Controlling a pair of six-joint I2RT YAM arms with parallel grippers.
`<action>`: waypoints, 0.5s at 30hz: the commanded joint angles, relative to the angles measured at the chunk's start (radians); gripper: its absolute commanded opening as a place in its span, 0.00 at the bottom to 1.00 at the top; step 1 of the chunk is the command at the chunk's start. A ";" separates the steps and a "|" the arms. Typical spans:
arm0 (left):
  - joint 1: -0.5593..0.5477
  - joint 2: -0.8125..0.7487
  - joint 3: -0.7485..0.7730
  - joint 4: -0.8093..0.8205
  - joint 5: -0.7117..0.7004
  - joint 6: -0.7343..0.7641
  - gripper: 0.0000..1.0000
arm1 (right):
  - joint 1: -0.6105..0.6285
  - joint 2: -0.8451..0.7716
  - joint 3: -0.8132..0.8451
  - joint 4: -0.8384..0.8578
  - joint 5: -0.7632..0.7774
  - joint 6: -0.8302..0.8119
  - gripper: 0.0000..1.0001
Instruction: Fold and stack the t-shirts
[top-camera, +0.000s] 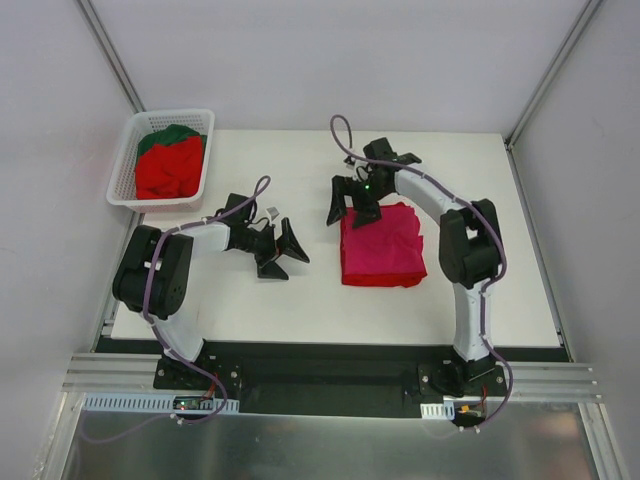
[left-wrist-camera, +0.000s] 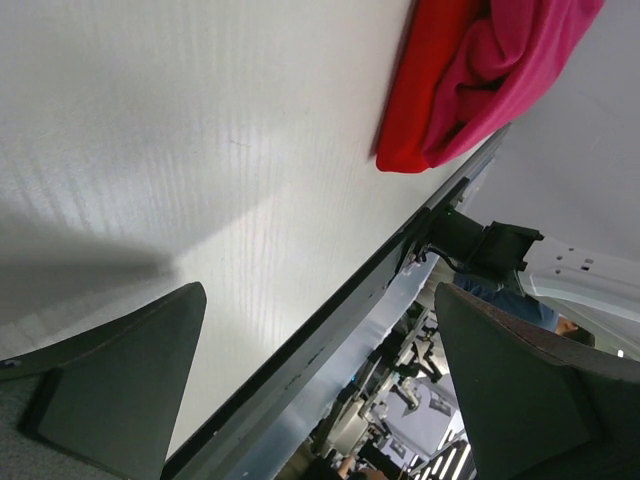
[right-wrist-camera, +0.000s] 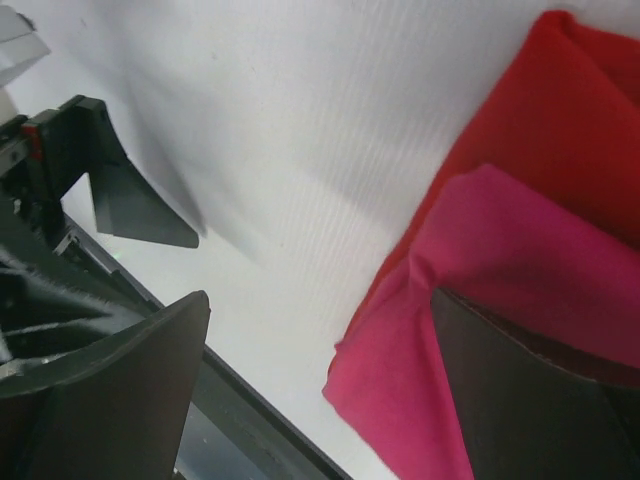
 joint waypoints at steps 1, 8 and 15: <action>-0.002 0.021 0.052 -0.015 0.042 0.028 0.99 | -0.073 -0.174 0.020 -0.062 0.017 0.003 0.96; -0.006 0.035 0.068 -0.018 0.050 0.028 0.99 | -0.130 -0.224 -0.132 -0.052 0.021 -0.028 0.96; -0.012 0.019 0.052 -0.023 0.045 0.029 0.99 | -0.144 -0.154 -0.246 0.010 -0.002 -0.037 0.96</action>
